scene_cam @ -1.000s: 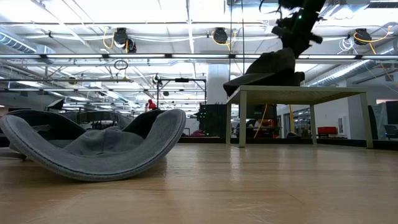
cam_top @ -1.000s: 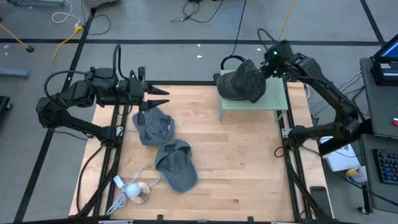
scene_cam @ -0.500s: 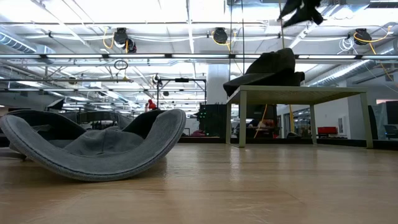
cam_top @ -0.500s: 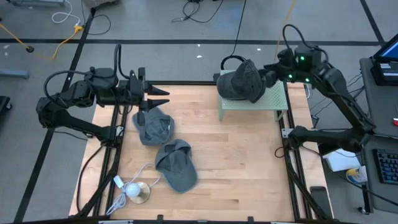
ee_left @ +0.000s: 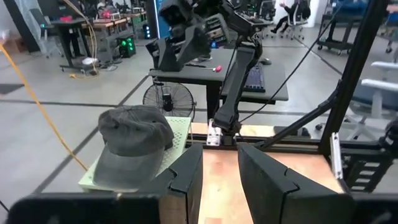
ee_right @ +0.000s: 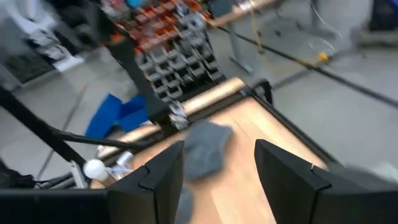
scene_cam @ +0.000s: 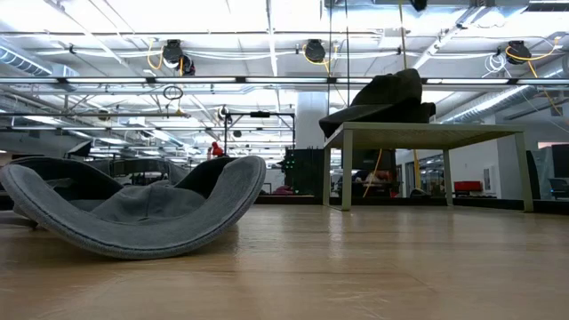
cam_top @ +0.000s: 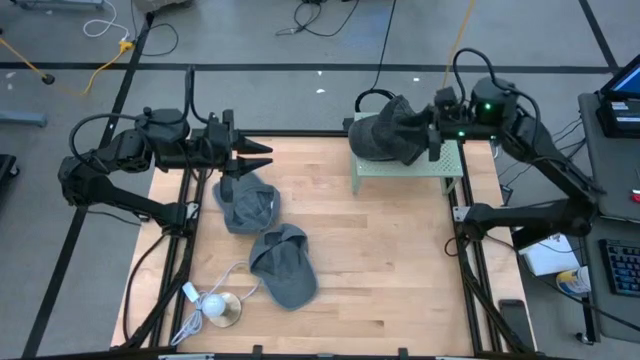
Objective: Pick & Place hat
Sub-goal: Put the bottom gray cap on the shelf
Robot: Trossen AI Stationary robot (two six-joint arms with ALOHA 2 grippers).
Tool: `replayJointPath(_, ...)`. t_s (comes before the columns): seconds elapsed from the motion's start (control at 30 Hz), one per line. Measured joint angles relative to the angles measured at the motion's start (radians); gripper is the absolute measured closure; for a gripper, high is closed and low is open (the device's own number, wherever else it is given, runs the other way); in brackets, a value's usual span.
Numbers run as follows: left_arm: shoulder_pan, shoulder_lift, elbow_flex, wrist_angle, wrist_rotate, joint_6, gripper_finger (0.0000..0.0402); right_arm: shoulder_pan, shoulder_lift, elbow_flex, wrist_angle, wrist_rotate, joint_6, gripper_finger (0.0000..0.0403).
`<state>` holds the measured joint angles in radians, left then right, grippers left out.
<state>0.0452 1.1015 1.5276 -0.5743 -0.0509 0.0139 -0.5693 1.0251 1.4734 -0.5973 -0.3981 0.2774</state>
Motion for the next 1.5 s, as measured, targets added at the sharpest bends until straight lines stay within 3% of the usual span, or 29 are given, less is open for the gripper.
replayJointPath(0.17,0.000,0.000,0.000,0.000,0.000,-0.118,0.0293,0.054,0.029,0.000,0.090,0.001,0.102,0.0216)
replayJointPath(0.27,-0.005,0.003,0.000,0.000,0.033,-0.142,0.0293,0.070,0.050,0.000,0.128,0.002,0.068,0.0213)
replayJointPath(0.43,-0.045,0.069,0.000,0.000,0.066,0.037,0.0293,0.087,0.056,0.000,0.130,0.000,-0.011,0.0202)
replayJointPath(0.83,-0.031,0.216,-0.001,-0.074,0.159,0.297,0.0290,0.087,-0.008,0.000,0.250,-0.075,-0.082,0.0144)
replayJointPath(1.1,-0.031,0.271,-0.001,-0.165,0.169,0.471,0.0214,0.093,-0.037,0.000,0.278,-0.077,0.003,0.0147)
replayJointPath(1.23,-0.031,0.295,0.000,-0.201,0.226,0.548,0.0180,0.094,-0.042,0.000,0.278,-0.082,0.029,0.0148)
replayJointPath(1.5,-0.036,0.381,0.000,-0.259,0.350,0.644,0.0167,0.094,-0.050,0.000,0.280,-0.101,0.050,0.0149)
